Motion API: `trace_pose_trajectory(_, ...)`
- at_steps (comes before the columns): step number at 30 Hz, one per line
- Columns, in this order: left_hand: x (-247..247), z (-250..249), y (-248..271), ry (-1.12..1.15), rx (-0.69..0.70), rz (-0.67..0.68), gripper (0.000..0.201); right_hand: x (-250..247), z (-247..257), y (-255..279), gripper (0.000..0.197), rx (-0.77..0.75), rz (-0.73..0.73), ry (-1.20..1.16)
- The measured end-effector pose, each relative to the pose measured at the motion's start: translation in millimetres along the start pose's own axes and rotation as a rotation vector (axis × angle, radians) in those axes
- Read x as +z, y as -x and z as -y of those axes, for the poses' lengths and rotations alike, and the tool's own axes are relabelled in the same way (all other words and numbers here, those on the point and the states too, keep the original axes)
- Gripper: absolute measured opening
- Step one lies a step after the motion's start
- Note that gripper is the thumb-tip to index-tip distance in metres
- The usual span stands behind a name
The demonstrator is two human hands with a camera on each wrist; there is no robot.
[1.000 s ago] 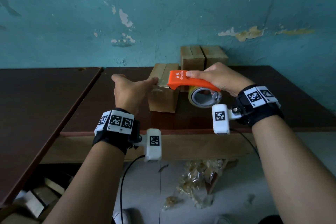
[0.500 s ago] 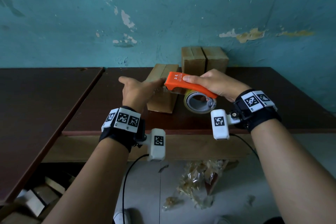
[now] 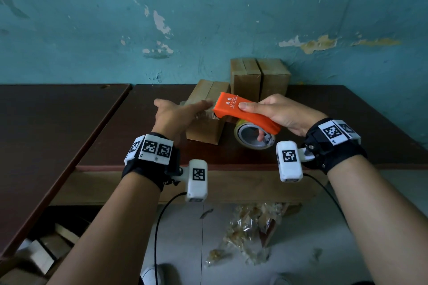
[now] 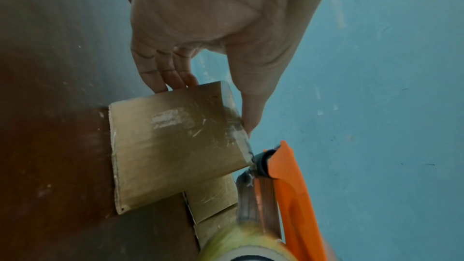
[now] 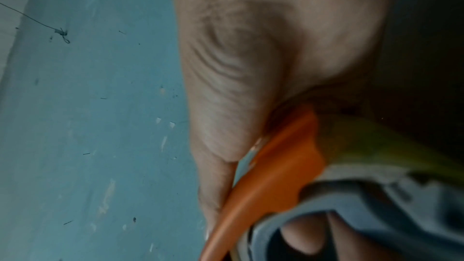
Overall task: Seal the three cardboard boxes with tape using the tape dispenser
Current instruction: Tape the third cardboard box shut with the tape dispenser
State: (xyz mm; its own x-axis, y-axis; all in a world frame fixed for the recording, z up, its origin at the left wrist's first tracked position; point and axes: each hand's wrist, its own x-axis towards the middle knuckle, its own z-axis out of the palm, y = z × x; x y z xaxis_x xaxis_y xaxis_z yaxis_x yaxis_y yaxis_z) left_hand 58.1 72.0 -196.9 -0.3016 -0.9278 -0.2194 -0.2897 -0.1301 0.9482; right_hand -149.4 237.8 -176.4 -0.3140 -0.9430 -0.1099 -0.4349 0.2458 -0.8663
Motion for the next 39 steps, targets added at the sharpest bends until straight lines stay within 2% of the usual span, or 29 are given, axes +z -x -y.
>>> trace_pose_trajectory(6, 5.8, 11.2, -21.2, 0.125, -0.001, -0.009, 0.130, 2.5, -0.6, 2.2, 0.071, -0.021, -0.030, 0.009)
trace_pose_trajectory(8, 4.2, 6.1, -10.0, 0.149, 0.002, -0.033, 0.128, 3.4, -0.5, 2.1, 0.073, -0.023, -0.025, 0.008)
trace_pose_trajectory(12, 1.2, 5.0, -1.7, 0.061, 0.072, -0.056, 0.117, 2.3, 1.5, 3.4, 0.063, -0.024, -0.053, 0.000)
trace_pose_trajectory(17, -0.8, 5.9, -2.7, 0.084, 0.071, -0.042, 0.117, -2.3, -0.6, 4.5, 0.066, -0.020, -0.070, 0.008)
trace_pose_trajectory(22, 3.0, 11.7, -12.2, 0.146, 0.045, -0.051, 0.132, -3.5, -0.6, 4.8, 0.075, -0.027, -0.070, 0.027)
trace_pose_trajectory(26, 2.5, 9.8, -10.2, 0.123, 0.050, -0.055, 0.123, -3.8, -1.3, 5.5, 0.073, -0.015, -0.068, 0.024)
trace_pose_trajectory(39, 3.9, 14.4, -16.1, 0.174, 0.036, -0.043, 0.118, -10.7, -8.1, 12.8, 0.071, 0.003, -0.078, 0.029)
